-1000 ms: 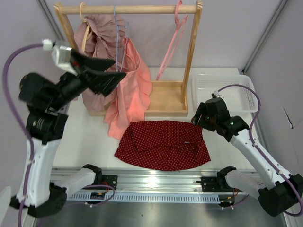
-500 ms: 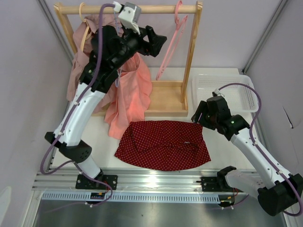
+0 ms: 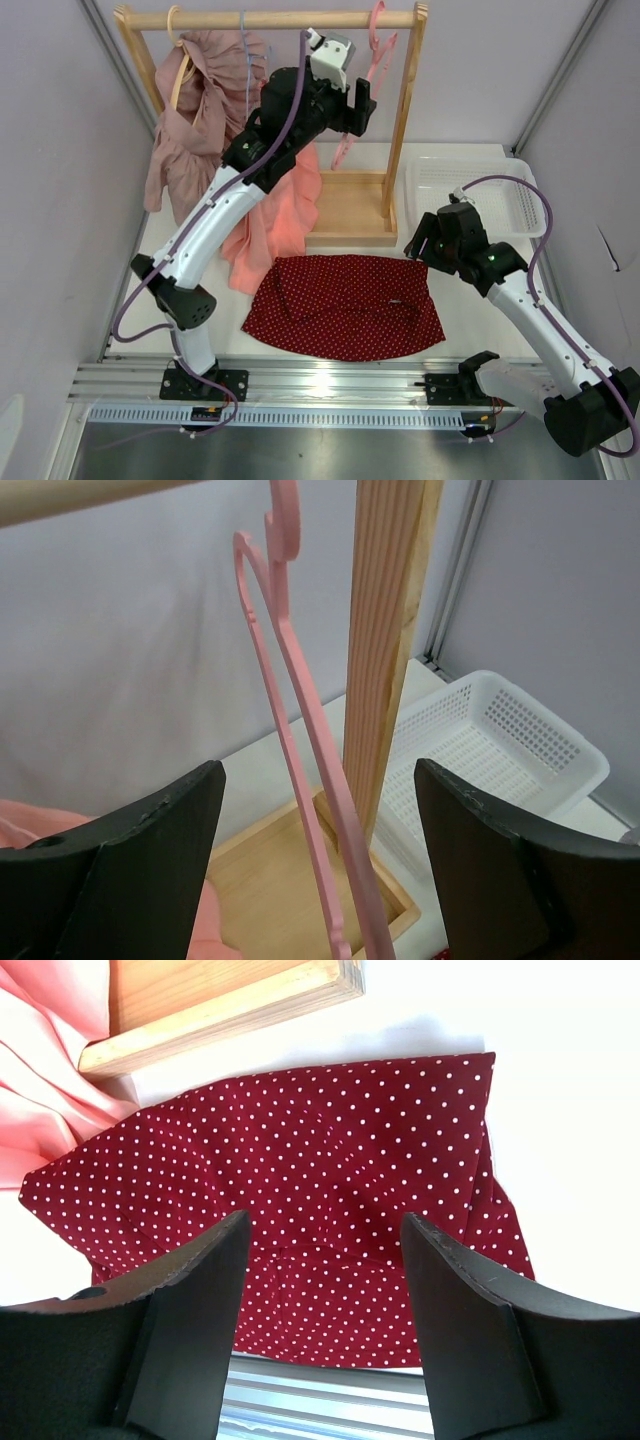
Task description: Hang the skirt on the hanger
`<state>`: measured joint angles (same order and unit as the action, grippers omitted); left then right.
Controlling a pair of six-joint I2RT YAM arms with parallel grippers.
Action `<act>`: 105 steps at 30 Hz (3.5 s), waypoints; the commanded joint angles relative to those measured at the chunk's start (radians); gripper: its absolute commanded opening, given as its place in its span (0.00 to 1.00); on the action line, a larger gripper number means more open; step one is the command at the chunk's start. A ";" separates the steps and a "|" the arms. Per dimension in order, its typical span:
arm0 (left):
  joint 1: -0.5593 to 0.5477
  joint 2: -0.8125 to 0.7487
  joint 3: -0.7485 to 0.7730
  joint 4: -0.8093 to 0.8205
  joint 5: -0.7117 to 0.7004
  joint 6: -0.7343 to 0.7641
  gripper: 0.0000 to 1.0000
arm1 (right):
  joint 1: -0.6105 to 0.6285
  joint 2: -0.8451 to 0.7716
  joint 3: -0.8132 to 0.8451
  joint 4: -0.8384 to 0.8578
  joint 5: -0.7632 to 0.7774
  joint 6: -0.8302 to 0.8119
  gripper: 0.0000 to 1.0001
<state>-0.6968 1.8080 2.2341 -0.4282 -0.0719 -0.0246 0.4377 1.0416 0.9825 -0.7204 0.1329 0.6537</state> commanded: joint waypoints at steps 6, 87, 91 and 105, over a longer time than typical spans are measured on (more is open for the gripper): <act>-0.015 0.054 0.050 0.051 -0.061 0.063 0.80 | -0.010 -0.012 0.012 0.021 0.001 -0.017 0.68; -0.043 -0.521 -0.606 0.123 -0.109 0.158 0.00 | -0.022 -0.021 0.025 0.029 -0.013 -0.040 0.68; -0.044 -0.622 -0.718 0.092 -0.048 0.124 0.00 | -0.025 -0.035 0.038 0.018 -0.013 -0.040 0.68; -0.046 -0.921 -1.157 0.164 0.409 -0.141 0.00 | -0.025 -0.141 0.088 -0.071 -0.022 -0.029 0.67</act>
<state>-0.7368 0.9352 1.1358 -0.3580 0.1722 -0.0624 0.4164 0.9321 1.0172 -0.7597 0.1146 0.6277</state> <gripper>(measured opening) 0.063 0.675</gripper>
